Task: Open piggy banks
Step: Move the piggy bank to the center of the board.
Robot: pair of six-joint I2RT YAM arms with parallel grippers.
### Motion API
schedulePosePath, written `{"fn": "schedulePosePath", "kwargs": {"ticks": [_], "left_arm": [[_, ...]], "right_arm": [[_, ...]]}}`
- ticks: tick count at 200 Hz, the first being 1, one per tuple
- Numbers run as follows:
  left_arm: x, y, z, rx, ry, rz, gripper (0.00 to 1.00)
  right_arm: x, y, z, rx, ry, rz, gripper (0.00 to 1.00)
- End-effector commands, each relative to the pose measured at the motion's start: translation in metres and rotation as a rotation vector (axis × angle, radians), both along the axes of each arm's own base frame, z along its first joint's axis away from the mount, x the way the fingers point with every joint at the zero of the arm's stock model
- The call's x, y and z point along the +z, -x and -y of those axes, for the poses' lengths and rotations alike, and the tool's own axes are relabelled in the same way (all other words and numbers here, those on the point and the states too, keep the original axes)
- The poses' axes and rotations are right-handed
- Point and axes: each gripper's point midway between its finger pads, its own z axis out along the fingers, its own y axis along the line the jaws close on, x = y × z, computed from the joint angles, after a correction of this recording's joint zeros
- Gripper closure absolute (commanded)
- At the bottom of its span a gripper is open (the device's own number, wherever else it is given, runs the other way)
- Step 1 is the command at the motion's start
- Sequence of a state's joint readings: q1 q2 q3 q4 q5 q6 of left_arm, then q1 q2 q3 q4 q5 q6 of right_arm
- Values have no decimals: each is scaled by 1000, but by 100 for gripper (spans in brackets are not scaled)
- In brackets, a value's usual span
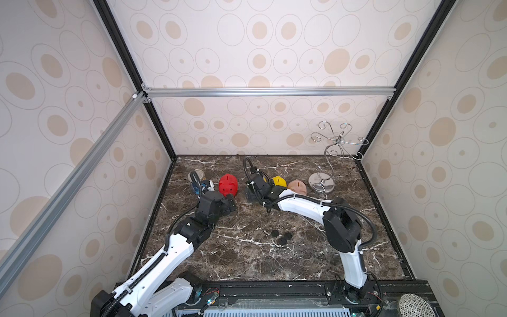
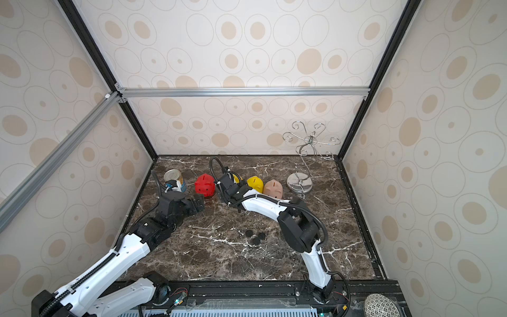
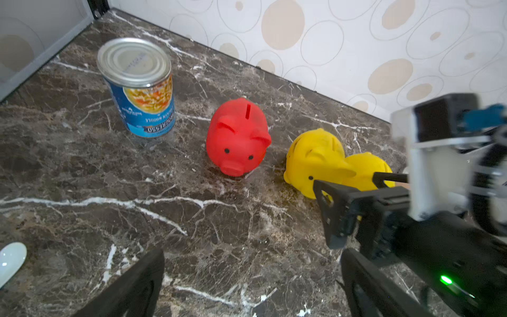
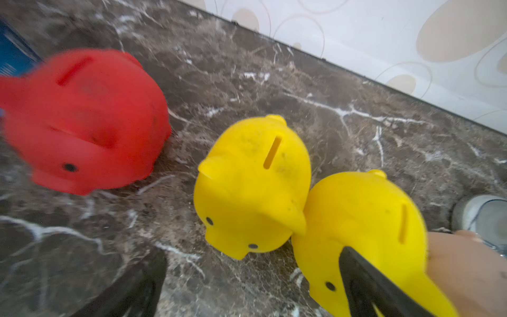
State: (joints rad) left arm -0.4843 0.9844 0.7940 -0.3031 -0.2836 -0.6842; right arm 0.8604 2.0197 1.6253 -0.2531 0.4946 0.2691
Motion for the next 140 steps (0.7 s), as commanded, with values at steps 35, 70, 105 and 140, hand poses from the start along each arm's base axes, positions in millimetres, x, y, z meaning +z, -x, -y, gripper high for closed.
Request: {"fn": "schedulePosePath", "kwargs": {"ticks": [35, 70, 105, 140], "left_arm": [[10, -68, -1, -9, -139, -55, 0], [-11, -123, -3, -1, -235, -156, 0], [-54, -169, -1, -43, -320, -289, 0], [-91, -191, -4, -43, -360, -344, 3]], "right_arm": [[82, 43, 19, 100, -48, 126, 0], [62, 81, 60, 145, -104, 92, 6], [40, 120, 90, 179, -77, -35, 15], [29, 140, 117, 160, -52, -63, 14]]}}
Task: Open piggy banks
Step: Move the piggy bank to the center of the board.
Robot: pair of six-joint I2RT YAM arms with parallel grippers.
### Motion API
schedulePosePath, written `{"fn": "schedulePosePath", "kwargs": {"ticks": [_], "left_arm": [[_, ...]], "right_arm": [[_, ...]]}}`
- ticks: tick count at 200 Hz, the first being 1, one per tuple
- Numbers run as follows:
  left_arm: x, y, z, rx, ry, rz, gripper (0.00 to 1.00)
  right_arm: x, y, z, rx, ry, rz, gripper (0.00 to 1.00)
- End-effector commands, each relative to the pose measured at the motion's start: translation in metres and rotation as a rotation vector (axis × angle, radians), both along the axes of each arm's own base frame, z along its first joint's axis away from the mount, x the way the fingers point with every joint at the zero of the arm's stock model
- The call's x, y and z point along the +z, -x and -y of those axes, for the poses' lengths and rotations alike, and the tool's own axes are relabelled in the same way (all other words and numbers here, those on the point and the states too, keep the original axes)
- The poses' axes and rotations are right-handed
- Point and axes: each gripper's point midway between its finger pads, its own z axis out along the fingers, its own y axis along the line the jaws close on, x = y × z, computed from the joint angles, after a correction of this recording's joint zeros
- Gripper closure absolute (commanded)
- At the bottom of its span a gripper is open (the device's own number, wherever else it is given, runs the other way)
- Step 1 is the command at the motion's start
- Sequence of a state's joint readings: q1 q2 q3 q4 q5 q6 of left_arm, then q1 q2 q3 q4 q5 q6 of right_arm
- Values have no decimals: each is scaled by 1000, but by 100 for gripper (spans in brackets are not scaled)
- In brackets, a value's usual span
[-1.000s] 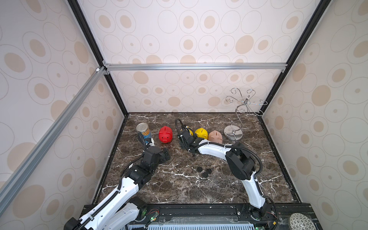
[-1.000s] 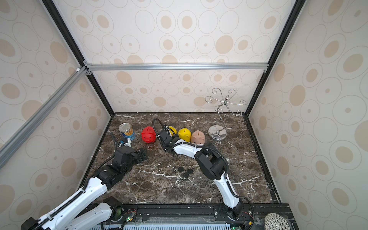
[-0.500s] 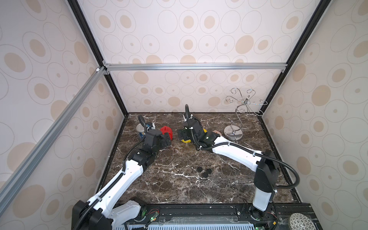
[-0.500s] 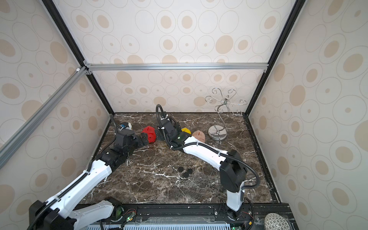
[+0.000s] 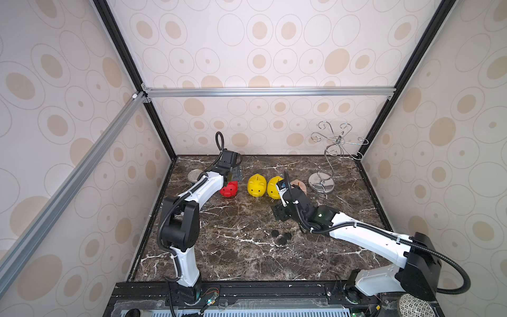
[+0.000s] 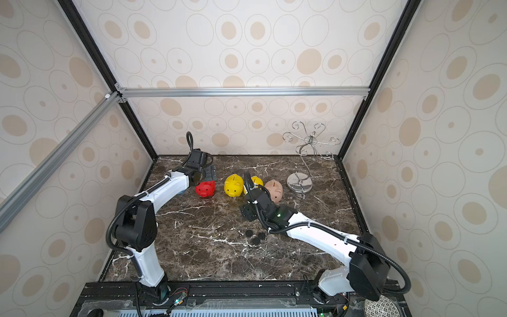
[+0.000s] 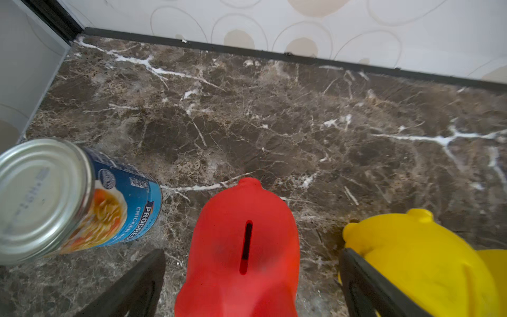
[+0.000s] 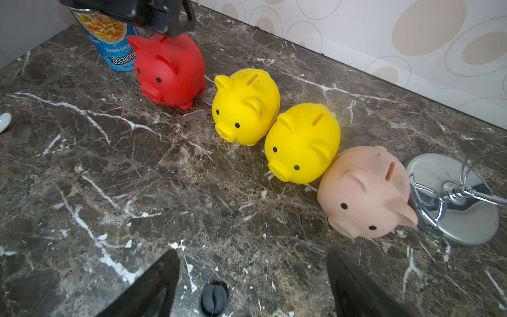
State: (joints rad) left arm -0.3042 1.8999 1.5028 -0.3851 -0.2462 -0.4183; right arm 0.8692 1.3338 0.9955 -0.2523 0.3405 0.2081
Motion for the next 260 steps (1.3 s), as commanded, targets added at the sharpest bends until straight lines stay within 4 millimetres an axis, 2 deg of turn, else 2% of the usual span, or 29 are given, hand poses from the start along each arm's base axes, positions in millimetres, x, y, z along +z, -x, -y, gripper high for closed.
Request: {"fn": "schedulePosePath", "kwargs": {"ticks": [1, 28, 58, 89, 143, 173, 186, 208, 222, 236, 260], "left_arm": [[-18, -4, -8, -25, -59, -64, 3], [-52, -9, -3, -43, -57, -148, 5], [-67, -1, -2, -58, -51, -180, 12], [-57, 28, 3, -67, -3, -165, 14], [-53, 96, 19, -126, -2, -210, 14], [-59, 145, 48, -184, 77, -238, 14], [-53, 170, 64, -206, 126, -212, 13], [-49, 204, 72, -175, 225, -165, 13], [-44, 216, 77, -165, 302, -128, 13], [-32, 220, 82, -168, 362, -94, 10], [-4, 218, 71, -158, 342, -17, 1]], "right_arm": [[-6, 17, 16, -1, 12, -38, 14], [-3, 20, 29, -27, 31, -16, 10], [-1, 21, 35, -38, 49, -11, 10], [5, 20, 36, -39, 41, 10, 11], [22, 15, 31, -19, 41, 53, 11], [26, 15, 29, -4, 37, 59, 11], [25, 18, 27, 10, 28, 47, 11], [21, 24, 25, 37, 3, 38, 12], [17, 28, 21, 69, -9, 35, 12], [14, 33, 14, 123, -16, 26, 10], [9, 48, -4, 257, -44, -20, 10]]}}
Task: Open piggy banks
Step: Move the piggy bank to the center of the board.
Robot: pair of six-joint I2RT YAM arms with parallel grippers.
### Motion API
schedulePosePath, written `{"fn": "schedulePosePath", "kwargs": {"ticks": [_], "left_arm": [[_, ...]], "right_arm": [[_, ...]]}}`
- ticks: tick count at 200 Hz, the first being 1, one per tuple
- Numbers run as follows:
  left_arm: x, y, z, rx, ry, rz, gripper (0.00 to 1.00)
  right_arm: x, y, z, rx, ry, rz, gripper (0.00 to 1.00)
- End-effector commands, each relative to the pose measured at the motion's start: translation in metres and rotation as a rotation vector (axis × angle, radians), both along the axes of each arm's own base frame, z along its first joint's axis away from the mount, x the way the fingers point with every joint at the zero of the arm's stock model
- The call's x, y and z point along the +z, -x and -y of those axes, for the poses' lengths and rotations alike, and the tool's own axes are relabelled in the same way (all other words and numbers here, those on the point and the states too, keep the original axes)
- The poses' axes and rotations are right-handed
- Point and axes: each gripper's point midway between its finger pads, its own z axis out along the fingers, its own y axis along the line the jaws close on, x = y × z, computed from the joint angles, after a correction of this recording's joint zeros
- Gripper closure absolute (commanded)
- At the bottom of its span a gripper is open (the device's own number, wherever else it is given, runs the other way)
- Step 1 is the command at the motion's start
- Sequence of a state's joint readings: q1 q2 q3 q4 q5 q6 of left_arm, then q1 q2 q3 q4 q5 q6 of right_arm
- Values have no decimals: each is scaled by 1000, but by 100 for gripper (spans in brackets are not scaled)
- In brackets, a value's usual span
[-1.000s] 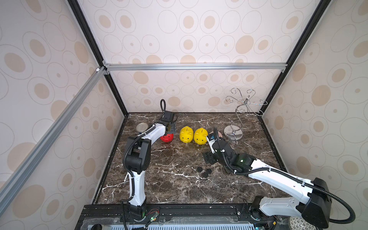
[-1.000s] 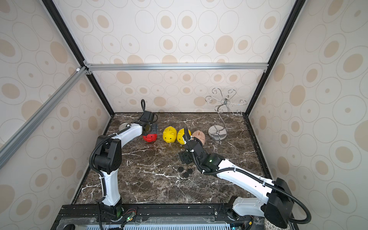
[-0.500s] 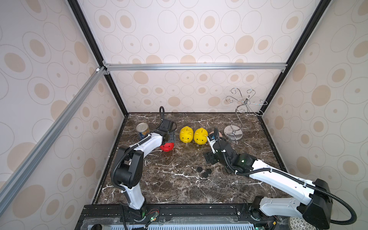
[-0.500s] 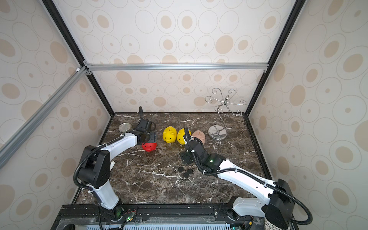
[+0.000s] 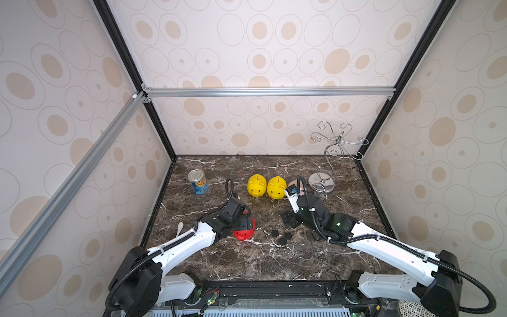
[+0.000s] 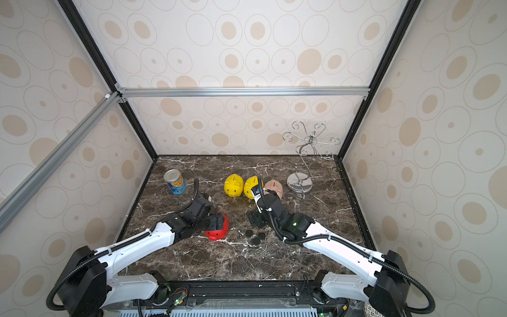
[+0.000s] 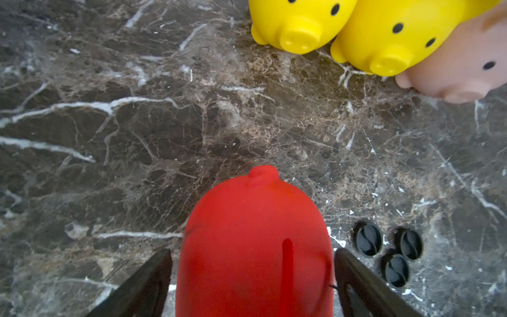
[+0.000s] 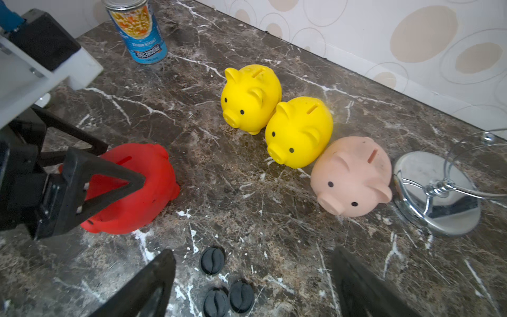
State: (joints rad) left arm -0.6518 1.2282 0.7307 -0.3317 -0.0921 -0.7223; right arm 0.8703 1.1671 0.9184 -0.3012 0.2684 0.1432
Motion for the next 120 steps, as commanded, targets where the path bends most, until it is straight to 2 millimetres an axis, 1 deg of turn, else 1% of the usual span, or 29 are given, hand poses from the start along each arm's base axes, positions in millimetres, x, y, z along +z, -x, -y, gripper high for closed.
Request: {"fn": "schedulePosePath", "kwargs": {"ticks": [1, 16, 25, 36, 43, 53, 60, 66, 77, 87, 96, 105, 120], "left_arm": [[35, -8, -3, 69, 64, 86, 1], [53, -6, -7, 63, 78, 131, 0], [62, -5, -12, 78, 81, 161, 0], [73, -3, -29, 138, 73, 211, 0], [78, -1, -40, 184, 72, 238, 0], [83, 2, -52, 229, 90, 268, 0], [85, 5, -57, 246, 110, 284, 0], [85, 7, -59, 252, 118, 293, 0], [83, 9, -66, 278, 111, 291, 0], [76, 13, -73, 298, 78, 272, 0], [68, 16, -78, 319, 61, 248, 0], [64, 19, -78, 318, 63, 234, 0], [61, 23, -81, 325, 81, 240, 0]], "right_arm": [[-5, 19, -21, 168, -27, -38, 11], [-13, 38, -38, 312, -38, -103, 23], [-19, 49, -48, 378, -39, -143, 31], [-26, 62, -61, 464, -27, -173, 48], [-30, 71, -72, 512, -16, -173, 54], [-37, 79, -86, 554, 19, -156, 59], [-41, 83, -95, 580, 52, -134, 60], [-44, 82, -103, 584, 74, -113, 60], [-50, 81, -116, 598, 93, -120, 60], [-54, 74, -127, 582, 82, -126, 60], [-56, 68, -134, 562, 77, -117, 59], [-55, 63, -139, 552, 72, -101, 59], [-56, 59, -146, 556, 90, -74, 59]]}}
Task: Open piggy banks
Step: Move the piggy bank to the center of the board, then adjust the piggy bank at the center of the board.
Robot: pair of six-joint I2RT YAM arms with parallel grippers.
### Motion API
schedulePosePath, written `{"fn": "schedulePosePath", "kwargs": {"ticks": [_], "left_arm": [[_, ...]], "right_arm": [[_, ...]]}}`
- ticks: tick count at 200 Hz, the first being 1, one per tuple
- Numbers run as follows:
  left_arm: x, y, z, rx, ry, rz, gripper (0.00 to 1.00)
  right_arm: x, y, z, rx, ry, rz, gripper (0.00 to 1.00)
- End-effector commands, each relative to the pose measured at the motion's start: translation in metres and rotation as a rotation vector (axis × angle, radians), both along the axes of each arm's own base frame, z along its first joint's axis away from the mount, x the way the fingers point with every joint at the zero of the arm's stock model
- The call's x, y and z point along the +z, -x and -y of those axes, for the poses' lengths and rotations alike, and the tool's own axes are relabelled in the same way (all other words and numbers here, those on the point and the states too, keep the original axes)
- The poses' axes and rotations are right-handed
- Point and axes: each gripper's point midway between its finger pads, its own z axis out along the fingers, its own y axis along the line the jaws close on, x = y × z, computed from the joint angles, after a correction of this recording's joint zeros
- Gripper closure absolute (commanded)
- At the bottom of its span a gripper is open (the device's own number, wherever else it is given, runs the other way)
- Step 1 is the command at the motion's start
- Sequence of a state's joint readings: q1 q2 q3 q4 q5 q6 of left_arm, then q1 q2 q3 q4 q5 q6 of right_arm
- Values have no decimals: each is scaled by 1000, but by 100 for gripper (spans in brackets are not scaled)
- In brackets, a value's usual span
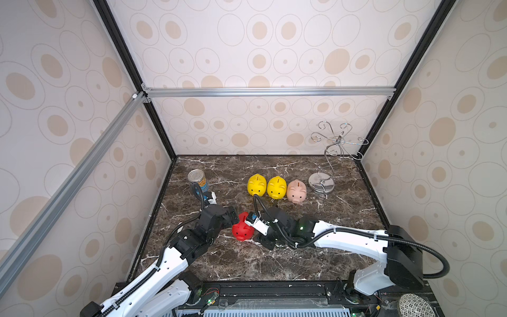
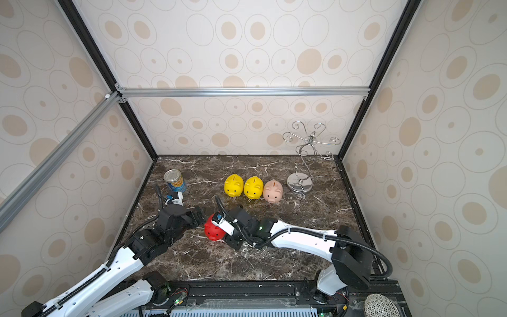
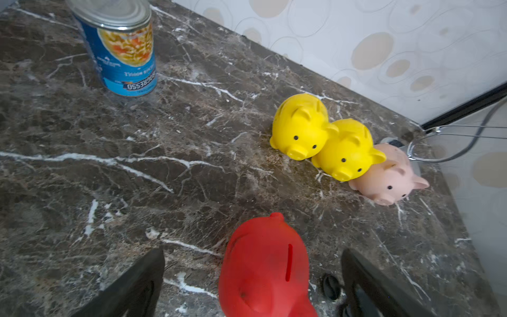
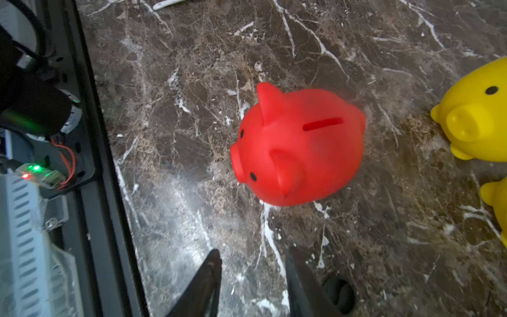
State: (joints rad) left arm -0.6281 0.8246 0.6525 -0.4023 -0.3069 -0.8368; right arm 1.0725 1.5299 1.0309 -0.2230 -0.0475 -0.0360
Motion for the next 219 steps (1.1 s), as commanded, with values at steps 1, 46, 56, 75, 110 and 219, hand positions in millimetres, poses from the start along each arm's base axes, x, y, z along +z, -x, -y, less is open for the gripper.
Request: {"fn": "schedulePosePath", "kwargs": {"ticks": [1, 46, 56, 75, 110, 219], "left_arm": [[-15, 10, -18, 72, -13, -38, 0], [-11, 17, -20, 54, 12, -6, 0], [-12, 17, -24, 68, 0, -6, 0], [-12, 19, -26, 72, 6, 3, 0], [-14, 22, -26, 69, 33, 16, 0], [-16, 11, -18, 56, 4, 6, 0]], "right_arm": [[21, -15, -18, 2, -49, 87, 59], [8, -27, -29, 0, -18, 121, 58], [5, -27, -33, 11, -16, 113, 57], [0, -34, -37, 2, -9, 136, 58], [-14, -36, -40, 30, 65, 127, 61], [-24, -11, -17, 53, 3, 114, 83]]}}
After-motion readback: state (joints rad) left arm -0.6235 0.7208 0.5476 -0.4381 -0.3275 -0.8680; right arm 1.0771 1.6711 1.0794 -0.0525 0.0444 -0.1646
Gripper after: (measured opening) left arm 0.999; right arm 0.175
